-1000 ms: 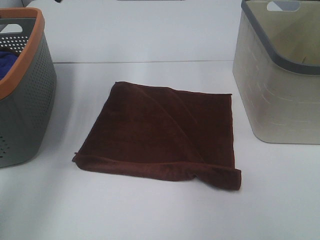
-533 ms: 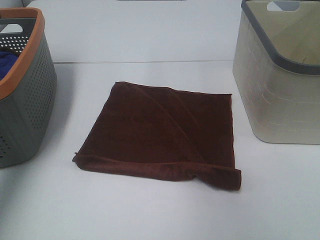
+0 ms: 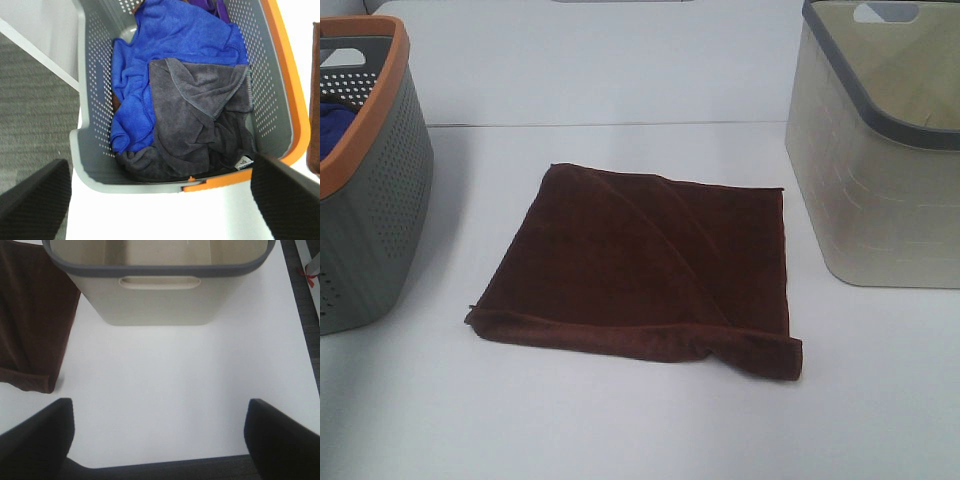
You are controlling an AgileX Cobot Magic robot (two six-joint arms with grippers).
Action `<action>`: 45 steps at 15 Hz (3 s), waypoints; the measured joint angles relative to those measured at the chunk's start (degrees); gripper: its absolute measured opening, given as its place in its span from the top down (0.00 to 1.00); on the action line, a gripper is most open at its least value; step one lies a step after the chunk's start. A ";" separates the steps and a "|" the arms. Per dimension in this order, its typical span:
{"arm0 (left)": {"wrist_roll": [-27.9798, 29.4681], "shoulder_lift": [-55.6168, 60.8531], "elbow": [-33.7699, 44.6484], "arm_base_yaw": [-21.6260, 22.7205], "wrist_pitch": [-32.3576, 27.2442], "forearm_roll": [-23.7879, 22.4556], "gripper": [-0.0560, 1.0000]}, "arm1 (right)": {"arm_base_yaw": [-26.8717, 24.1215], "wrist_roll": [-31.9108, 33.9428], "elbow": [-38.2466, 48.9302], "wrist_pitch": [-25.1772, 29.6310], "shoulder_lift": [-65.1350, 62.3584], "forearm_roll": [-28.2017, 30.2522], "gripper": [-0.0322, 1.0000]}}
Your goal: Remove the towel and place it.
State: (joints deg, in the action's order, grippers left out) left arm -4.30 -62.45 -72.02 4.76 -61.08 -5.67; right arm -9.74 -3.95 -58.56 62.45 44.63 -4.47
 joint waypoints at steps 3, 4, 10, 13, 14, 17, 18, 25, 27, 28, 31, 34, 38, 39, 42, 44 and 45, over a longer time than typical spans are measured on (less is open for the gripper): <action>0.00 13.12 12.26 0.00 6.88 -1.26 0.07 | 0.00 -0.80 10.03 -0.23 -14.78 1.43 0.19; 0.06 17.59 16.04 0.00 8.59 -1.43 0.07 | 0.00 -1.55 12.55 -0.29 -18.91 1.43 0.19; 0.06 42.23 31.11 -0.52 9.91 -2.06 0.07 | 0.00 -7.05 19.02 0.00 -41.94 1.20 0.19; 0.06 44.92 31.68 -4.30 7.28 -3.55 0.07 | 0.00 -7.05 19.02 0.06 -44.92 -0.29 0.19; 0.06 45.66 31.80 -6.02 5.73 -3.72 0.07 | 0.00 -7.10 19.02 0.06 -44.92 -0.46 0.19; 0.06 50.25 32.43 -6.82 2.81 -3.95 0.07 | 0.06 -7.51 21.94 0.06 -44.98 -0.46 0.19; 0.17 52.25 33.75 -6.82 2.75 -3.95 0.07 | 0.06 -7.56 23.95 0.06 -44.98 -0.46 0.19; 2.64 62.68 43.03 -6.76 1.15 1.03 0.07 | 0.06 -4.93 29.56 -1.15 -44.98 -0.63 0.21; 2.64 62.68 43.03 -6.76 1.15 1.20 0.07 | 0.11 -4.24 29.68 -1.32 -44.98 -0.34 0.21; 2.58 62.68 43.03 -6.76 1.15 1.20 0.07 | 0.86 -3.90 29.68 -1.38 -44.98 -0.34 0.21; 2.58 62.68 43.03 -6.76 1.15 1.26 0.07 | 4.58 -3.61 29.68 -1.43 -44.98 -0.34 0.21; 2.58 62.68 43.03 -6.76 1.15 2.58 0.07 | 8.08 -3.55 29.68 -1.43 -44.98 -0.29 0.21; 0.23 62.68 43.03 -6.76 1.15 8.54 0.07 | 8.48 -3.55 29.68 -1.49 -44.98 -0.29 0.21; -0.52 62.68 43.03 -6.76 1.15 8.82 0.07 | 8.59 -3.55 29.68 -1.49 -44.98 -0.29 0.21; -0.80 62.68 43.03 -6.76 1.15 9.00 0.07 | 8.59 -3.55 29.68 -1.49 -44.98 -0.29 0.21; -0.86 62.68 43.03 -6.76 1.15 9.00 0.07 | 8.59 -3.55 29.68 -1.49 -44.98 -0.29 0.21; -0.86 62.68 43.03 -6.76 1.15 9.00 0.07 | 8.59 -3.55 29.68 -1.49 -44.98 -0.29 0.21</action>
State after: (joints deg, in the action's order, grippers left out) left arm -5.16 0.23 -28.99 -2.01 -59.93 3.32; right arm -1.15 -7.51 -28.88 60.96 -0.34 -4.76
